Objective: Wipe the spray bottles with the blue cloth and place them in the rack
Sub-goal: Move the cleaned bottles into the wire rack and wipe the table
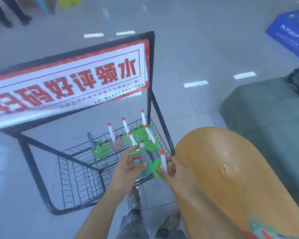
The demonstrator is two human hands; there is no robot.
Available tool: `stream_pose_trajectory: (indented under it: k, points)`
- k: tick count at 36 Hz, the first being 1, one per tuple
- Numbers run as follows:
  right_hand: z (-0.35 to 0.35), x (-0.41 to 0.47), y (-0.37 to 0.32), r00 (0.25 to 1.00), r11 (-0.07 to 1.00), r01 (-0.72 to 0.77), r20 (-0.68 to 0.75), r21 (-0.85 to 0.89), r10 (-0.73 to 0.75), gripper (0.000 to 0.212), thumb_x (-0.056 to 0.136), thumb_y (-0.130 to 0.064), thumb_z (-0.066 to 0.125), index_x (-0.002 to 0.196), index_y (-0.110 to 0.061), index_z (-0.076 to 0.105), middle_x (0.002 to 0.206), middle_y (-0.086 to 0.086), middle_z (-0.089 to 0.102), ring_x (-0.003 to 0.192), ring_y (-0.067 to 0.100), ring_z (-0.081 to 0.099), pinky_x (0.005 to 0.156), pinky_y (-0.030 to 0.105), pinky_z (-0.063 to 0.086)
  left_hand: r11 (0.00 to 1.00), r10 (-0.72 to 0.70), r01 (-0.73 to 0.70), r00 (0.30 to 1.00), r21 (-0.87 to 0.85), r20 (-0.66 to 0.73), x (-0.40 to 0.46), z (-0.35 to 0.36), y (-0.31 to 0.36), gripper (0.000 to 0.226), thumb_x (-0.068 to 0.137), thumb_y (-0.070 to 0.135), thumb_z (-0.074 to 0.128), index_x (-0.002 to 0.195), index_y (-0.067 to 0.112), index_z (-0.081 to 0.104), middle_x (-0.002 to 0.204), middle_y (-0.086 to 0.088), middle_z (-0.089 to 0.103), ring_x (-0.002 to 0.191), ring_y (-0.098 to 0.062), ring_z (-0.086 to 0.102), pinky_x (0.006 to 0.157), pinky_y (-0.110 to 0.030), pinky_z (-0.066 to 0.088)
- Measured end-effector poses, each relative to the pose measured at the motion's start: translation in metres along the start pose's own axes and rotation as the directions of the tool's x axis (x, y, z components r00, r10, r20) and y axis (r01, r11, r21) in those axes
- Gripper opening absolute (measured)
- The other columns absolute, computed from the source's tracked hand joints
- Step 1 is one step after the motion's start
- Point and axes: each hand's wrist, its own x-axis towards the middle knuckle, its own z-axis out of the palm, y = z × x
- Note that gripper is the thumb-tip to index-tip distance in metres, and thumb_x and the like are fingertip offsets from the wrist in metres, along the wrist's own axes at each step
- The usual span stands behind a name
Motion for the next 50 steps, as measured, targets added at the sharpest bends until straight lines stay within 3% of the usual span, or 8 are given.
stream_pose_trajectory:
  k: [5,8,12,15,18,29,42,50]
  points:
    - [0.034,0.025,-0.024,0.993,0.999,0.008,0.118,0.032,-0.012,0.040,0.082,-0.065,0.075,0.111,-0.043,0.058,0.067,-0.009,0.057,0.055,0.007,0.055,0.055,0.030,0.049,0.999,0.022,-0.026,0.995,-0.035,-0.101,0.002,-0.047,-0.006,0.055,0.096,-0.010,0.072,0.139,0.023,0.060,0.113,-0.016,0.075,0.079,-0.015,0.071,0.072,-0.020,0.059]
    - [0.055,0.039,-0.039,0.984,0.999,-0.003,0.176,0.040,-0.004,0.032,0.086,-0.056,0.078,0.109,-0.045,0.059,0.070,-0.006,0.057,0.057,0.009,0.057,0.055,0.037,0.055,0.999,0.017,-0.022,0.988,-0.033,-0.155,0.005,-0.072,-0.014,0.052,0.098,-0.008,0.071,0.140,0.019,0.059,0.116,-0.018,0.074,0.081,-0.016,0.072,0.074,-0.019,0.059]
    - [0.086,0.056,-0.055,0.975,0.999,-0.022,0.221,0.024,0.016,0.030,0.087,-0.049,0.080,0.106,-0.046,0.057,0.078,0.000,0.064,0.069,0.013,0.063,0.070,0.048,0.061,0.999,0.015,-0.026,0.971,-0.045,-0.237,0.009,-0.100,-0.028,0.046,0.101,-0.008,0.068,0.137,0.019,0.059,0.115,-0.010,0.076,0.088,-0.018,0.074,0.078,-0.028,0.061]
    - [0.106,0.067,-0.067,0.965,0.998,-0.057,0.256,0.008,0.053,0.029,0.089,-0.045,0.079,0.102,-0.049,0.054,0.092,0.003,0.071,0.085,0.025,0.072,0.076,0.050,0.062,0.996,-0.004,-0.021,0.954,-0.082,-0.298,0.013,-0.115,-0.038,0.040,0.102,-0.007,0.066,0.129,0.021,0.059,0.114,-0.005,0.076,0.088,-0.013,0.074,0.080,-0.030,0.062]
    - [0.122,0.077,-0.077,0.950,0.991,-0.123,0.297,0.058,0.100,0.028,0.093,-0.034,0.078,0.107,-0.041,0.055,0.094,0.003,0.071,0.090,0.029,0.074,0.067,0.041,0.065,0.994,-0.038,0.000,0.939,-0.111,-0.342,0.018,-0.128,-0.049,0.038,0.103,-0.006,0.064,0.127,0.022,0.056,0.120,-0.007,0.073,0.085,-0.008,0.072,0.081,-0.028,0.063]
    - [0.163,0.115,-0.081,0.942,0.978,-0.195,0.293,0.077,0.165,0.025,0.096,-0.029,0.075,0.104,-0.038,0.053,0.102,0.015,0.074,0.092,0.032,0.075,0.059,0.030,0.063,0.987,-0.114,0.063,0.928,-0.151,-0.356,0.042,-0.158,-0.076,0.039,0.104,0.001,0.066,0.129,0.027,0.054,0.129,-0.001,0.070,0.092,-0.005,0.071,0.095,-0.039,0.060]
    - [0.187,0.135,-0.068,0.938,0.970,-0.233,0.277,0.067,0.206,0.024,0.096,-0.026,0.075,0.103,-0.034,0.054,0.099,0.012,0.074,0.089,0.028,0.075,0.066,0.038,0.066,0.990,-0.111,0.074,0.930,-0.120,-0.351,0.050,-0.167,-0.092,0.044,0.100,-0.011,0.065,0.127,0.022,0.053,0.128,-0.005,0.066,0.090,0.000,0.069,0.088,-0.022,0.059]
    - [0.194,0.139,-0.063,0.943,0.974,-0.224,0.260,0.032,0.208,0.026,0.095,-0.029,0.076,0.112,-0.026,0.056,0.096,0.012,0.074,0.085,0.028,0.076,0.065,0.040,0.066,0.995,-0.103,0.093,0.946,-0.048,-0.307,0.054,-0.166,-0.100,0.049,0.100,-0.006,0.068,0.133,0.026,0.052,0.130,0.005,0.068,0.104,-0.012,0.072,0.100,-0.034,0.059]
